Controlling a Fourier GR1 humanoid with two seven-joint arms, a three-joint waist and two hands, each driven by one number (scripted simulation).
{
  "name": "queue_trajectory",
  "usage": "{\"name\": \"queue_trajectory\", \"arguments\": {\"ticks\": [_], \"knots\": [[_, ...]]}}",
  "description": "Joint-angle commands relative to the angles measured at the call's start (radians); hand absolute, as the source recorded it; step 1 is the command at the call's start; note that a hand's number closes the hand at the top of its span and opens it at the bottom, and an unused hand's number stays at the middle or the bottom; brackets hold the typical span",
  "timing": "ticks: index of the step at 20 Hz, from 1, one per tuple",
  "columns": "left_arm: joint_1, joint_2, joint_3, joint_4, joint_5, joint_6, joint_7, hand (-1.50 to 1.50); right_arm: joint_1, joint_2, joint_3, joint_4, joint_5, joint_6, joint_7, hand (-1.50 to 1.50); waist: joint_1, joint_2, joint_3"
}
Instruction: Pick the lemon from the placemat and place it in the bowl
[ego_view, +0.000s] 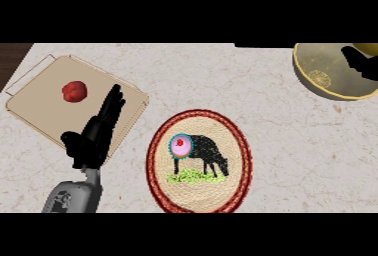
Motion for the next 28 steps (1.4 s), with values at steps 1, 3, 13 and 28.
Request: {"name": "queue_trajectory", "arguments": {"ticks": [1,3,13,28], "knots": [[-0.008,-0.010,-0.006,0.029,0.002,-0.011,-0.028,0.00,-0.048,-0.030,0.059,0.168,0.171,-0.022,-0.105,1.50,0.008,0.004,0.000],[-0.002,-0.010,-0.003,-0.009,-0.006,0.006,0.001,0.00,-0.050,-0.026,0.034,0.303,0.195,-0.038,-0.242,1.50,0.008,0.002,0.001],[-0.030,-0.027,-0.029,-0.024,-0.025,0.011,0.061,0.00,-0.223,0.034,0.018,0.864,0.366,-0.218,-0.499,1.50,0.024,0.010,0.002],[-0.035,-0.022,-0.017,0.017,0.003,-0.036,-0.016,0.00,-0.252,0.041,-0.079,1.276,0.315,-0.045,-0.816,-1.50,0.050,0.028,0.006]]}}
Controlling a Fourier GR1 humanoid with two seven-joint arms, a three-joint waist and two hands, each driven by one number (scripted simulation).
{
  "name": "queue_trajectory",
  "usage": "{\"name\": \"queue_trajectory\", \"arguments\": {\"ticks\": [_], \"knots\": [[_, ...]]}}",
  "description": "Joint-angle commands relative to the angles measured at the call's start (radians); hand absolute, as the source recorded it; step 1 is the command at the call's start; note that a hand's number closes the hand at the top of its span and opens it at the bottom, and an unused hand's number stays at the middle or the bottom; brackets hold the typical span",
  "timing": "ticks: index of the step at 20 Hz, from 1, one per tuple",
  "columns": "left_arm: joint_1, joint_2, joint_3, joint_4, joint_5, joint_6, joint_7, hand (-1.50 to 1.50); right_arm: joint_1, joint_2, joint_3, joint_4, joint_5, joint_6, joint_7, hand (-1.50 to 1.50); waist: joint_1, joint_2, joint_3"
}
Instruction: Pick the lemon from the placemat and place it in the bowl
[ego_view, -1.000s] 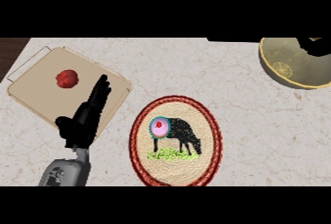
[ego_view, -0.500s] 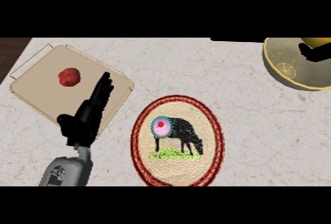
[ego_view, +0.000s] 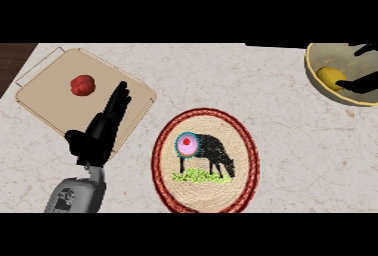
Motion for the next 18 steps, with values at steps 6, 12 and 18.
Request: {"name": "queue_trajectory", "arguments": {"ticks": [6,12,18], "knots": [[0.003,0.004,-0.001,-0.052,-0.003,0.004,0.031,0.00,-0.032,-0.011,-0.139,0.073,-0.123,0.068,-0.207,-1.50,-0.006,-0.006,0.001],[0.013,0.014,0.024,0.000,0.011,-0.010,0.000,0.00,-0.061,-0.094,-0.240,0.129,-0.213,0.158,-0.177,-1.50,-0.021,-0.008,-0.001],[-0.002,-0.017,0.004,0.034,-0.019,0.018,-0.022,0.00,-0.063,-0.175,-0.293,0.179,-0.264,0.313,-0.119,-1.50,-0.021,-0.004,0.000]]}}
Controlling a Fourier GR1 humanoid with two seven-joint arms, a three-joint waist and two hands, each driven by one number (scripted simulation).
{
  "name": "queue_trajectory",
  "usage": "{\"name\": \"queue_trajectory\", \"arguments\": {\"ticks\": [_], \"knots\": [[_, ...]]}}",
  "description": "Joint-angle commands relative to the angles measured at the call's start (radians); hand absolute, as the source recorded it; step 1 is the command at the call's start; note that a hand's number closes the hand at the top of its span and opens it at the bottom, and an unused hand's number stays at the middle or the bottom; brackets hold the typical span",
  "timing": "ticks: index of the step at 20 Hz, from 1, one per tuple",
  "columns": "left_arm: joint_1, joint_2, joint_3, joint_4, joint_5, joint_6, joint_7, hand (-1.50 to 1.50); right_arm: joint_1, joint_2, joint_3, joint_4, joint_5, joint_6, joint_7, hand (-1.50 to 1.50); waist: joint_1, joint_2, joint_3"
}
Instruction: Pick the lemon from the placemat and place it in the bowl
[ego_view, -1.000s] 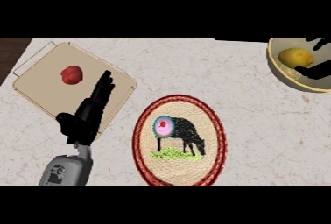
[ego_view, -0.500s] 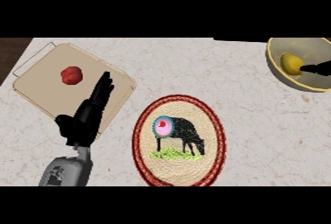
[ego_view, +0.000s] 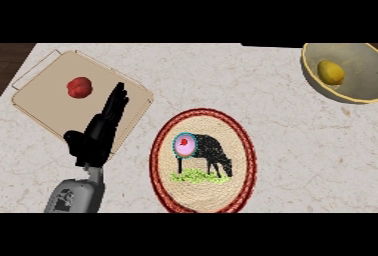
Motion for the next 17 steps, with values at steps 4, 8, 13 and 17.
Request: {"name": "queue_trajectory", "arguments": {"ticks": [4,8,13,17], "knots": [[-0.017,0.008,0.026,0.008,0.017,-0.006,0.009,0.00,0.050,-0.099,-0.067,0.039,-0.069,0.212,-0.007,-1.50,-0.005,-0.001,0.001],[-0.007,0.010,0.016,-0.014,0.017,-0.015,0.012,0.00,0.083,-0.144,-0.084,0.043,-0.088,0.322,-0.014,-1.50,-0.001,0.000,0.002],[-0.006,0.033,0.020,-0.017,0.008,-0.028,0.009,0.00,0.157,-0.118,-0.063,-0.005,-0.072,0.363,-0.085,-1.50,-0.002,0.000,0.003],[0.004,-0.019,-0.016,-0.042,-0.011,0.012,0.026,0.00,0.221,-0.093,-0.057,-0.027,-0.069,0.338,-0.129,-1.50,-0.006,-0.003,0.003]]}}
